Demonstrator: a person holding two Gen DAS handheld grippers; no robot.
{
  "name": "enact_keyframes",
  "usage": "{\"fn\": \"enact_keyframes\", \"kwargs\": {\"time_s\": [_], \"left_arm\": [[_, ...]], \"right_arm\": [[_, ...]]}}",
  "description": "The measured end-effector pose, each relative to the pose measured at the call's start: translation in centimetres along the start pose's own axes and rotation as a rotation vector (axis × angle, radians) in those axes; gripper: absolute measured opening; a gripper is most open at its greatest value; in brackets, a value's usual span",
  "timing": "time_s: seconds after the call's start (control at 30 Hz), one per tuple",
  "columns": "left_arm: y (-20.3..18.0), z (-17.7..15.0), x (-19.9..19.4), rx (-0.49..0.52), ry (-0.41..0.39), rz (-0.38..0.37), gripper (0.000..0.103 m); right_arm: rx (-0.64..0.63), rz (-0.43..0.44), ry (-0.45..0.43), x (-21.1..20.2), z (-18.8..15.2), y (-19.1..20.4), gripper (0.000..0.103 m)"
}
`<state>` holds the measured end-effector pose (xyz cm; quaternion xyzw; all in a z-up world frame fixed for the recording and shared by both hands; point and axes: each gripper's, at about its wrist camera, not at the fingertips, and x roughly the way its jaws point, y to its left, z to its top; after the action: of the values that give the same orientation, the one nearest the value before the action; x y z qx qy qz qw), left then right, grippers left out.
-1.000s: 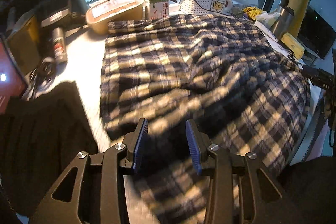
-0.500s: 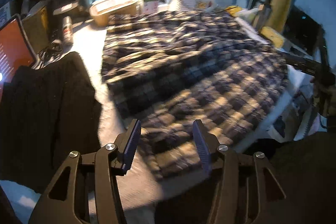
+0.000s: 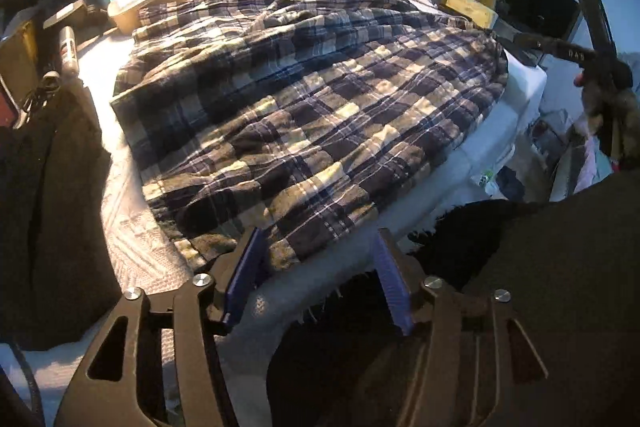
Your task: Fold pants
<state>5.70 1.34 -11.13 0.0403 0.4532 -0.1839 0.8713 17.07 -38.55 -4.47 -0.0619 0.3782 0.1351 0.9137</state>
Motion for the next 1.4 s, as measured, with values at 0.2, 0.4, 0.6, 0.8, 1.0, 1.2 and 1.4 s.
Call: {"fn": "enact_keyframes", "kwargs": {"time_s": [0.2, 0.4, 0.6, 0.8, 1.0, 1.2, 1.4], "left_arm": [[-0.7, 1.2, 1.5, 0.05, -0.004, 0.099, 0.07], [0.1, 2.2, 2.5, 0.017, -0.043, 0.118, 0.072], [1.0, 2.8, 2.1, -0.015, -0.06, 0.083, 0.005], [1.8, 3.6, 0.5, -0.048, -0.063, 0.043, 0.004], [2.6, 4.1, 0.6, -0.057, -0.048, 0.06, 0.004], [3.0, 4.0, 1.2, -0.072, -0.03, 0.076, 0.004], [2.8, 4.9, -1.3, -0.094, -0.151, 0.09, 0.004]], "right_arm": [[0.005, 0.002, 0.028, 1.2, -0.4, -0.3, 0.069], [0.016, -0.017, 0.04, 1.9, -1.0, -1.2, 0.075], [-0.004, -0.101, 0.057, 2.5, -1.9, -3.2, 0.076], [-0.082, -0.169, 0.065, 3.1, -2.5, -4.3, 0.076], [-0.263, -0.171, 0.065, 5.8, -3.0, -1.9, 0.076], [-0.296, -0.129, 0.011, 7.7, -1.4, -0.6, 0.075], [-0.302, -0.058, 0.001, 7.5, -0.6, -0.3, 0.024]]}}
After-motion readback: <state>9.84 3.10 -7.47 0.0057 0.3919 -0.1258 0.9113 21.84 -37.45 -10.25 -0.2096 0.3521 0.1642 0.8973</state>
